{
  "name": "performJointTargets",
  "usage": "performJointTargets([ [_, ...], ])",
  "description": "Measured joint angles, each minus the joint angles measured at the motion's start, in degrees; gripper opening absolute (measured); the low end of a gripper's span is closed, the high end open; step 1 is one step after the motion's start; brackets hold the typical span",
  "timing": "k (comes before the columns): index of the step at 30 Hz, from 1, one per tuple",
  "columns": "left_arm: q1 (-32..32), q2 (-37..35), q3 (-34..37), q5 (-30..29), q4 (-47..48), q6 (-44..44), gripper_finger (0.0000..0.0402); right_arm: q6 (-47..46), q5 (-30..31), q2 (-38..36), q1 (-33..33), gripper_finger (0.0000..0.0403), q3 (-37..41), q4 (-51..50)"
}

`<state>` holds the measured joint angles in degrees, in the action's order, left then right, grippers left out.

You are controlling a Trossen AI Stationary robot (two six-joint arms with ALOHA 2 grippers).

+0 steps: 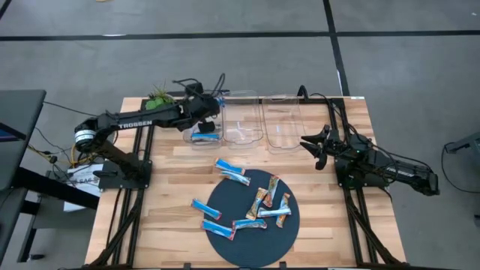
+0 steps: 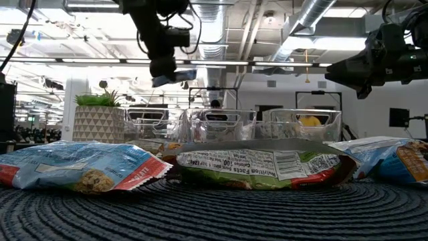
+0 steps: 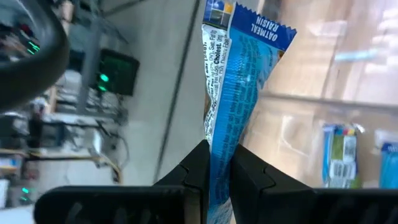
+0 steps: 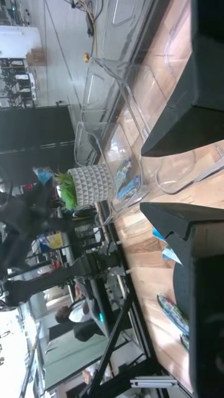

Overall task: Pick and place Granola Bars by type
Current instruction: Put the blue granola bar into the left transparent bin

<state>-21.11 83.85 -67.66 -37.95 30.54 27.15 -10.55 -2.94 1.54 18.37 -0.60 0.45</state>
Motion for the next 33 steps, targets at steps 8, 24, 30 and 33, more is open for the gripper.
performJointTargets([
  [8, -6.2, 0.0, 0.0, 7.0, 4.8, -3.4, 0.0035, 0.0, 0.0, 0.0, 0.0, 0.0123, 0.0, 0.0],
  [24, -10.8, 1.6, 0.0, 13.6, 4.4, -3.7, 0.0035, 0.0, 0.0, 0.0, 0.0, 0.0123, 0.0, 0.0],
  [30, -11.4, 4.7, 0.0, 17.6, 5.4, -4.3, 0.0035, 0.0, 0.0, -0.1, 0.0, 0.0123, 0.0, 0.0],
  [33, -11.7, 6.5, 0.0, 20.1, 5.9, -4.4, 0.0035, 0.0, -0.1, -0.1, 0.0, 0.0123, 0.0, 0.0],
])
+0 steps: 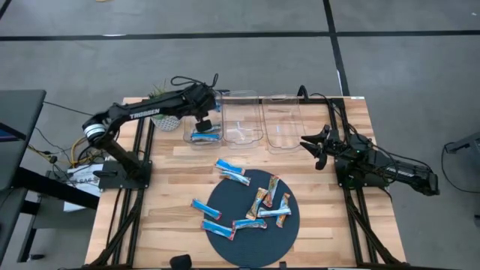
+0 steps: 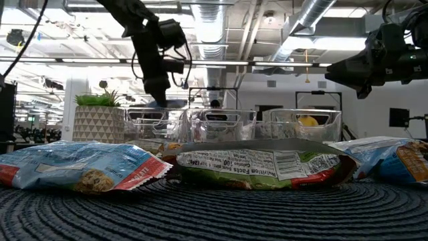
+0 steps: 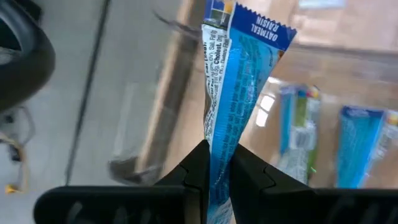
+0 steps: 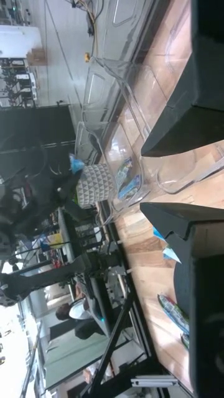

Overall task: Pick and place Granola Bars by type
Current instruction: Put the blue granola bar into the left transparent bin

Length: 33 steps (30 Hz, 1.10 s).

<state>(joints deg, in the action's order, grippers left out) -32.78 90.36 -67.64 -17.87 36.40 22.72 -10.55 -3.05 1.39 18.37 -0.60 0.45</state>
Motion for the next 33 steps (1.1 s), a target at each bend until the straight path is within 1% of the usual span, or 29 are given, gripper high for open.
performJointTargets([
  [6, -0.9, 3.1, 0.0, 1.8, 0.9, -0.2, 0.0035, 0.0, 0.2, 0.1, 0.0, 0.0123, 0.0, 0.0],
  [16, -2.4, 8.9, 0.0, 6.6, 2.9, -0.9, 0.0035, 0.0, 0.1, 0.1, 0.0, 0.0123, 0.0, 0.0],
  [19, -2.4, 10.1, 0.0, 7.1, 3.0, -0.3, 0.0035, 0.0, 0.1, 0.1, 0.0, 0.0123, 0.0, 0.0],
  [28, -4.9, 10.2, 0.0, 7.1, 2.7, 0.0, 0.0035, 0.0, 0.1, 0.1, 0.0, 0.0123, 0.0, 0.0],
  [33, -5.5, 10.2, 0.0, 11.1, 2.7, -0.5, 0.0035, 0.0, 0.1, 0.1, 0.0, 0.0123, 0.0, 0.0],
])
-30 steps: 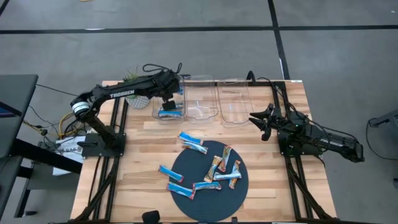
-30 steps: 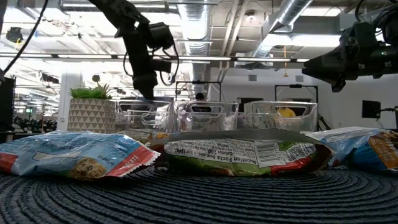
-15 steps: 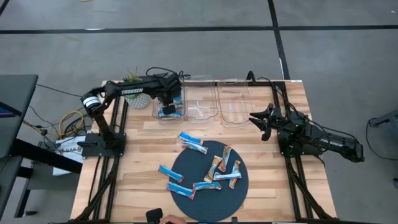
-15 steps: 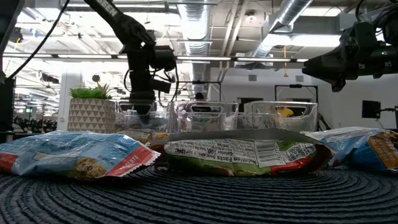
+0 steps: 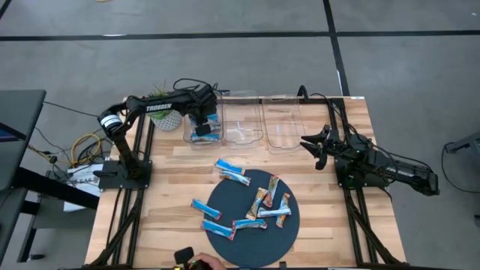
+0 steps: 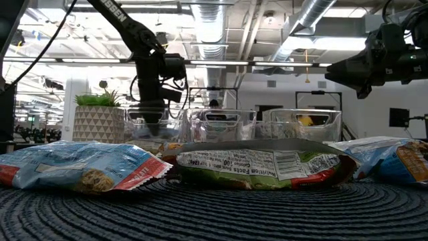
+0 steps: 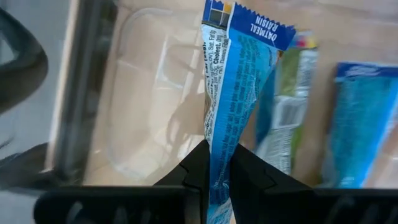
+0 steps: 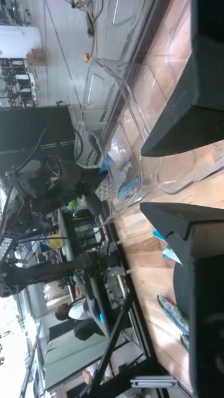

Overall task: Pick and place Granola Bars by type
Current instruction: Put the blue granola bar into the left transparent bin, then put the red granola bar into the middle transparent bin

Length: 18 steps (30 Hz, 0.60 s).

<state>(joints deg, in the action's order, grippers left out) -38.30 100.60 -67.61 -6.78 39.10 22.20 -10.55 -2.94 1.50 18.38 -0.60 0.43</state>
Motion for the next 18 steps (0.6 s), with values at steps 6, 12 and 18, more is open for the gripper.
performJointTargets([
  [6, 0.0, 0.0, 0.0, 1.5, -0.7, -0.1, 0.0038, 0.0, 0.0, 0.0, 0.0, 0.0123, 0.0, 0.0],
  [12, 0.0, 0.0, 0.0, 1.6, -1.2, -0.1, 0.0079, 0.0, 0.0, 0.0, 0.0, 0.0123, 0.0, 0.0],
  [18, 0.0, 0.0, 0.0, 1.6, -1.3, -0.1, 0.0119, 0.0, 0.0, 0.0, 0.0, 0.0123, 0.0, 0.0],
])
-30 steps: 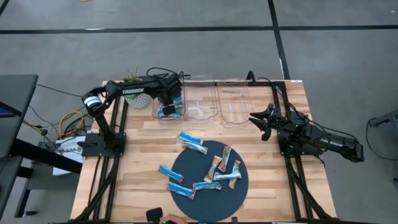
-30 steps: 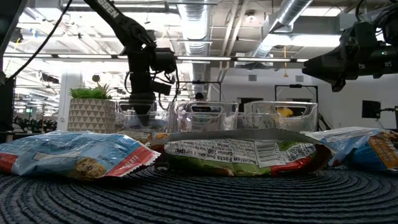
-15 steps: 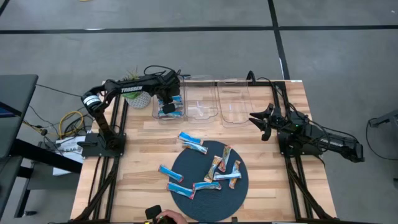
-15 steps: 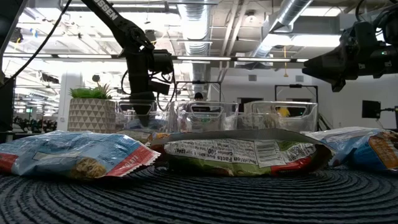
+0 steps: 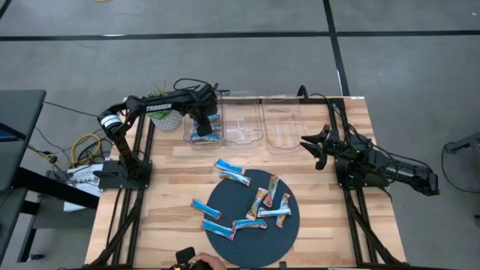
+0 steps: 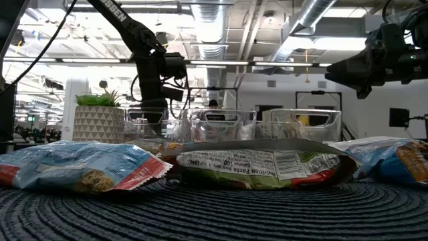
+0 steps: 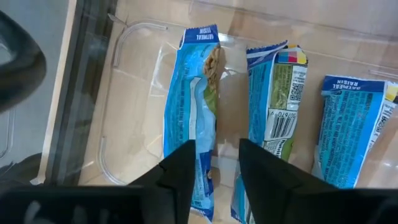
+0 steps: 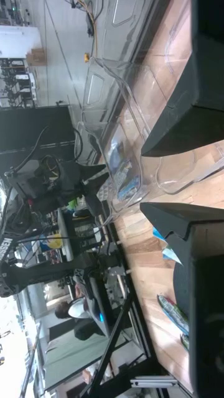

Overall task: Pick and place Granola Bars by type
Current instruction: Put the red granola bar into the middle transparent bin

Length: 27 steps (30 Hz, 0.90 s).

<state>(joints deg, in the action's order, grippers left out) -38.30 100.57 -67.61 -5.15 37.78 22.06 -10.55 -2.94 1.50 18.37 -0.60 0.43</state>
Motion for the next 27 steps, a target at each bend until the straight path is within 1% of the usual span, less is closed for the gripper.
performJointTargets([
  [4, 0.1, 0.0, 0.0, -0.1, 0.0, 0.0, 0.0123, 0.0, 0.0, 0.0, 0.0, 0.0123, 0.0, 0.0],
  [15, 1.3, -0.9, 0.0, 0.0, 0.3, 0.2, 0.0112, 0.0, 0.0, 0.0, 0.0, 0.0123, 0.0, 0.0],
  [27, 2.3, -12.9, 0.0, 0.0, -1.7, -2.0, 0.0111, 0.0, 0.0, 0.0, 0.0, 0.0123, 0.0, 0.0],
])
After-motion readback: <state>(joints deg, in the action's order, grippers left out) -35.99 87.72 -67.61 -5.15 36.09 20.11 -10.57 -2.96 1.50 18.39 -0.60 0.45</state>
